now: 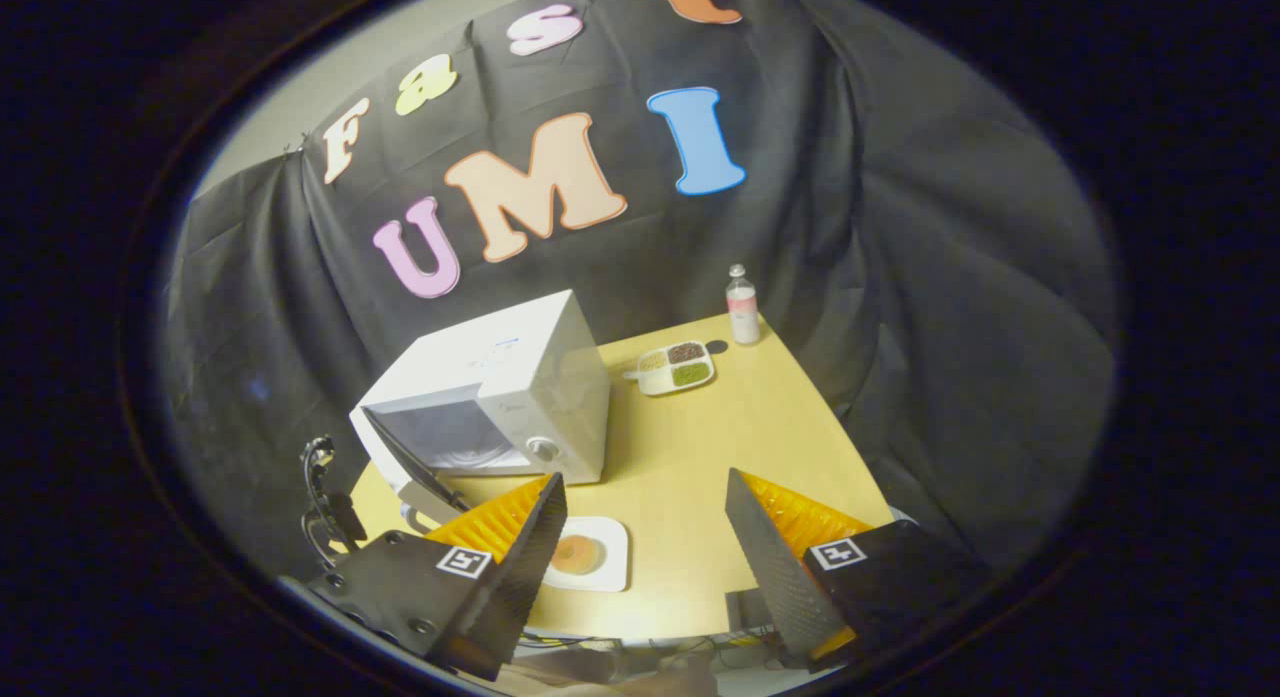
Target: Open the microwave oven with the left hand, put the food in, and close the microwave oven.
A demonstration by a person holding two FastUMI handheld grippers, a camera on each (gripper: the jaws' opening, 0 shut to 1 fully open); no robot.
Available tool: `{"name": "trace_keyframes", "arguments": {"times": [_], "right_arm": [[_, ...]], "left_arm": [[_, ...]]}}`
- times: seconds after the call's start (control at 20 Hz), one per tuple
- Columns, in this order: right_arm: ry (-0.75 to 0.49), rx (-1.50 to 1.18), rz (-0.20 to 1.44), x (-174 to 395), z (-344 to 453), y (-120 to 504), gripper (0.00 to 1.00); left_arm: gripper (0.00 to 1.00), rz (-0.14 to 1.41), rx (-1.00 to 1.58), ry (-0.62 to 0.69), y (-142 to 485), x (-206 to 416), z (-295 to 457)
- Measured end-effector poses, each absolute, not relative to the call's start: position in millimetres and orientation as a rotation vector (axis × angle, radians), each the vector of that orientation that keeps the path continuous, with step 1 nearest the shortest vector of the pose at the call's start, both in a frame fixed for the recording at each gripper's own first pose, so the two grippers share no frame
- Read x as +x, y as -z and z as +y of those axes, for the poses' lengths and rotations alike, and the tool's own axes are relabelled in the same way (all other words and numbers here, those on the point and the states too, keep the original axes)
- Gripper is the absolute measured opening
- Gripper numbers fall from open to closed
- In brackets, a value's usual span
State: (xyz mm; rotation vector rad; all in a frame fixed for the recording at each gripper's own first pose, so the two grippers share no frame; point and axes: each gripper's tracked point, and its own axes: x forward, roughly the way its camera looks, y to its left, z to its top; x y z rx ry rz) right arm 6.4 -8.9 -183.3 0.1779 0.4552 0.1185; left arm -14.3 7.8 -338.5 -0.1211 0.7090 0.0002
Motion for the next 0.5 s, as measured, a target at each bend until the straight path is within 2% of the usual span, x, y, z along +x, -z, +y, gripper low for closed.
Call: {"name": "trace_keyframes", "arguments": {"times": [0.15, 0.2, 0.5], "right_arm": [[-0.178, 0.164, 0.496, 8.9, 19.4, 196.6, 0.99], [-0.198, 0.158, 0.507, 9.7, 27.9, 200.2, 0.92], [-0.267, 0.129, 0.599, 13.5, 76.3, 231.8, 0.92]], "left_arm": [[0.98, 0.717, -0.128, -0.045, 336.0, -35.4, 30.1], [0.98, 0.714, -0.131, -0.063, 334.6, -40.1, 37.4], [0.98, 0.700, -0.147, -0.127, 313.4, -67.9, 85.0]]}}
